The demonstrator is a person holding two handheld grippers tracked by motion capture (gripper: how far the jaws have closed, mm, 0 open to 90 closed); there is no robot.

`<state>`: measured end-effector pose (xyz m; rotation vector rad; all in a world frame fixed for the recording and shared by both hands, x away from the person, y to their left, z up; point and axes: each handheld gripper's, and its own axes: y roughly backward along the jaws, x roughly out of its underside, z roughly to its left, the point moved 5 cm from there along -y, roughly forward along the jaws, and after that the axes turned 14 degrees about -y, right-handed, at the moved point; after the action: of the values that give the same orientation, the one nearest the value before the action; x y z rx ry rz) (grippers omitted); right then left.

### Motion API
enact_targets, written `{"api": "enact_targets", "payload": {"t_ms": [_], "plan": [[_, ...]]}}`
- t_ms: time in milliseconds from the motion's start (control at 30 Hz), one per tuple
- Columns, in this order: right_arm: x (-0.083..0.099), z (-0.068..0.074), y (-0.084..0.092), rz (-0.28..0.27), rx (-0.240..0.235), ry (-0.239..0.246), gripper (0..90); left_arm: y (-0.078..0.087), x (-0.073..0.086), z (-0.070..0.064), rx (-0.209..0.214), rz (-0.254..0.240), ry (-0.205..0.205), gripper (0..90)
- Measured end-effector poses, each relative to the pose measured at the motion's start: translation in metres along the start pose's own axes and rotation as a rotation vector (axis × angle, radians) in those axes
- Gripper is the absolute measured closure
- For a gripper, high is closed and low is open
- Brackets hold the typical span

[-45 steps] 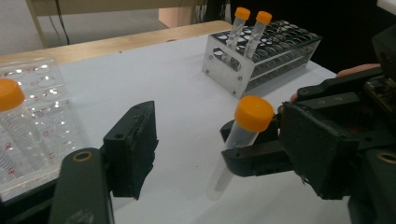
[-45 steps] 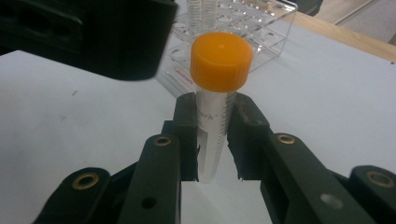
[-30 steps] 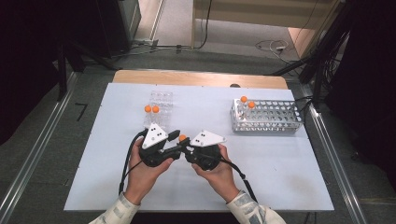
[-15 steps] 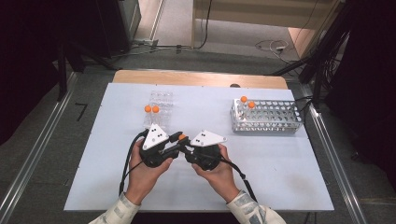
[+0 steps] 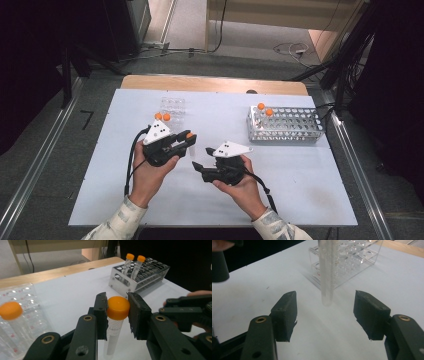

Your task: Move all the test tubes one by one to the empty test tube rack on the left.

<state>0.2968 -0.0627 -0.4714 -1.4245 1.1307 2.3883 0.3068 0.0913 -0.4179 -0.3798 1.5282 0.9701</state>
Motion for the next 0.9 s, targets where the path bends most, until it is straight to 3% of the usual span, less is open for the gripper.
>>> {"api": "enact_targets", "payload": {"t_ms": [300, 600, 900], "plan": [[0.004, -0.014, 0.013, -0.014, 0.016, -0.034, 34.0, 0.002, -0.019, 0.02, -0.031, -0.015, 0.019, 70.3], [0.007, -0.025, 0.021, -0.018, 0.037, -0.046, 31.7, 0.001, -0.017, 0.042, -0.081, -0.023, 0.057, 70.4], [0.007, -0.026, 0.021, -0.02, 0.041, -0.052, 31.0, 0.003, -0.017, 0.059, -0.126, -0.035, 0.083, 70.4]]}}
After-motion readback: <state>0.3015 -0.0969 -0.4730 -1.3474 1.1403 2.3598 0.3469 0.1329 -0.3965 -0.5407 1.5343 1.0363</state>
